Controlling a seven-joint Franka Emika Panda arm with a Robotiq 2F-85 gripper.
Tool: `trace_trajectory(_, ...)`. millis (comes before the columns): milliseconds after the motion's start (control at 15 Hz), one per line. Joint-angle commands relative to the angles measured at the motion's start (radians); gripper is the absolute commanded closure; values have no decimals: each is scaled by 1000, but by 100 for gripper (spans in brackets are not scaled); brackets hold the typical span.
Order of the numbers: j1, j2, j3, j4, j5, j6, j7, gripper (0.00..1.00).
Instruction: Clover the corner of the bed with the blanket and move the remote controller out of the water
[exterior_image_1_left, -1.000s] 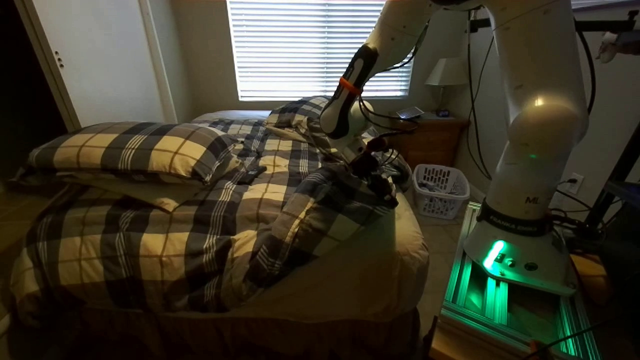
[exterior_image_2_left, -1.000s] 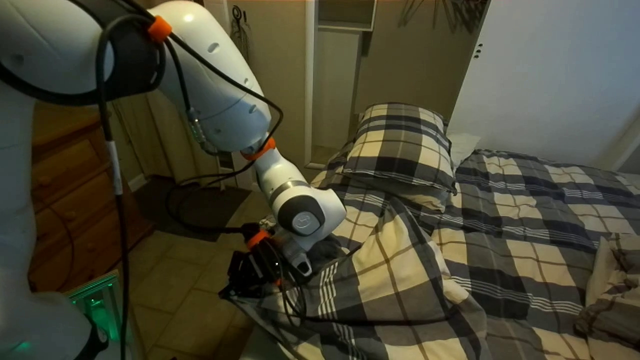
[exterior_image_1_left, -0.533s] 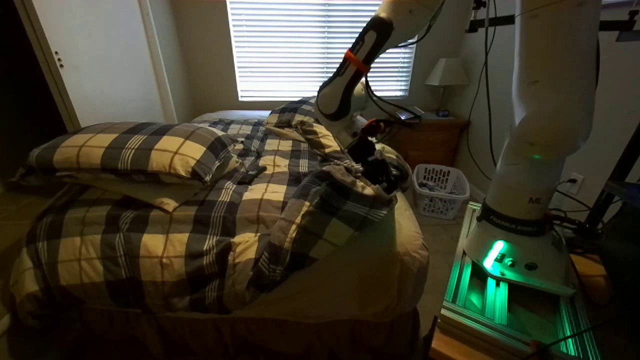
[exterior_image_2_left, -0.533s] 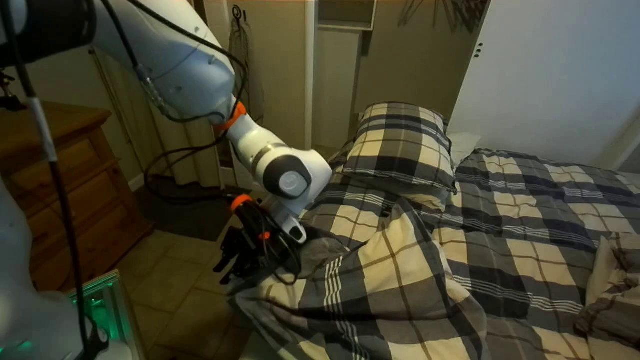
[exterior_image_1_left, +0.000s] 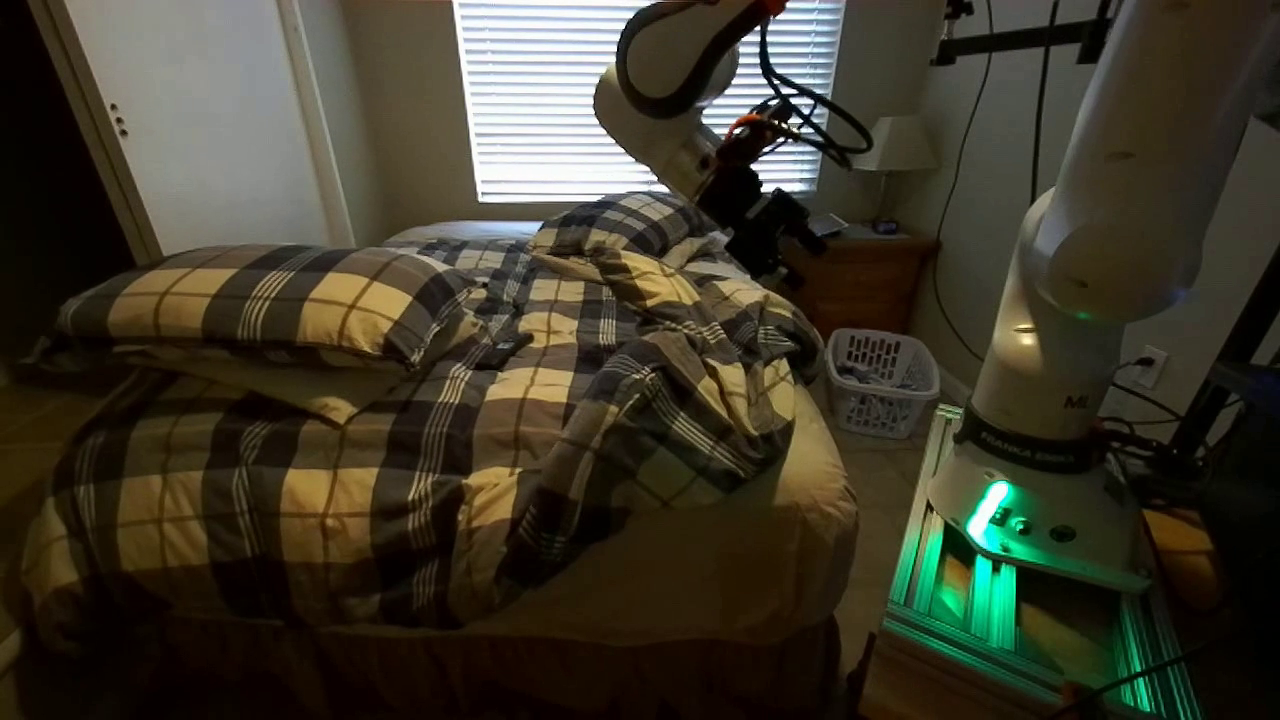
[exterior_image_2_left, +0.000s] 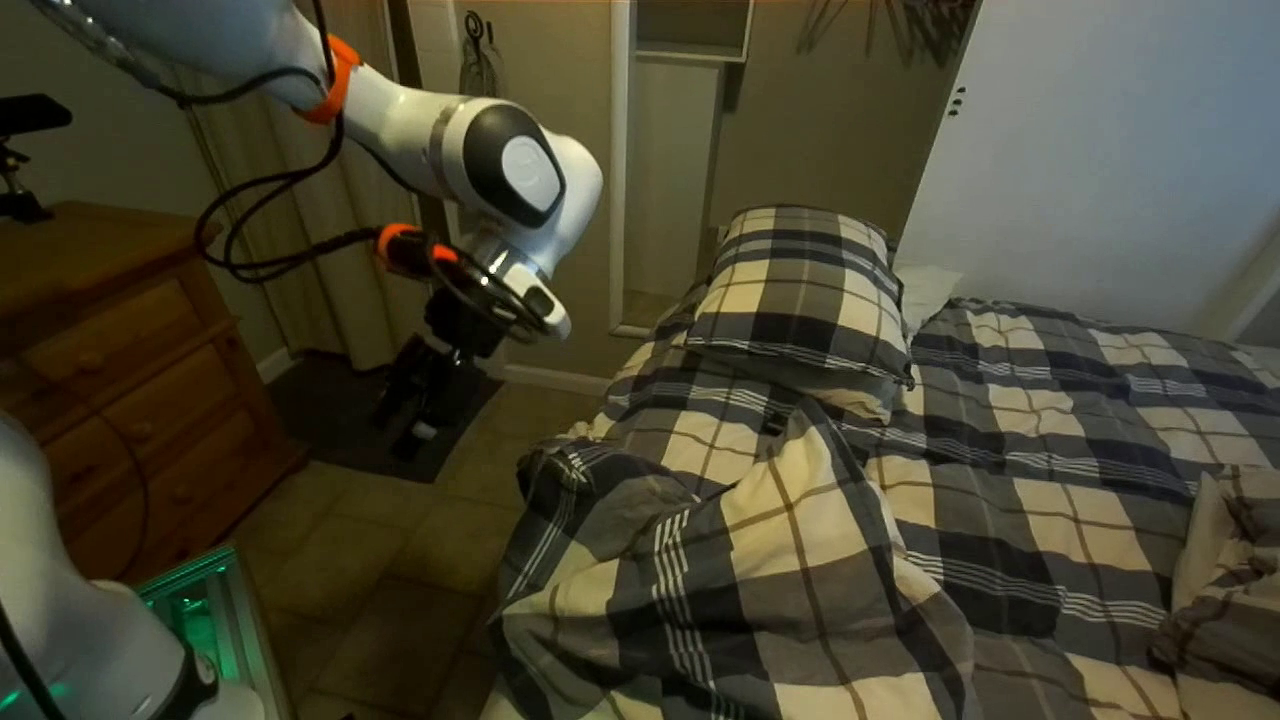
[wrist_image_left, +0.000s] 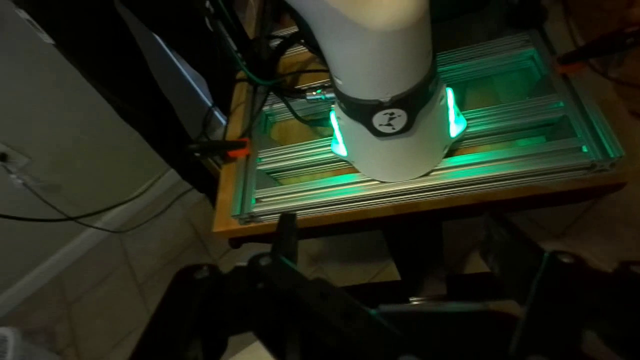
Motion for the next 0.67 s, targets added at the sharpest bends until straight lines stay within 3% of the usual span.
trace_trajectory(0, -8, -6, 5, 20, -41, -19, 22, 0)
trace_trajectory(467, -9, -1, 5, 24, -50, -21, 24, 0)
trace_trajectory(600, -17, -27, 3, 19, -112, 28, 103, 0)
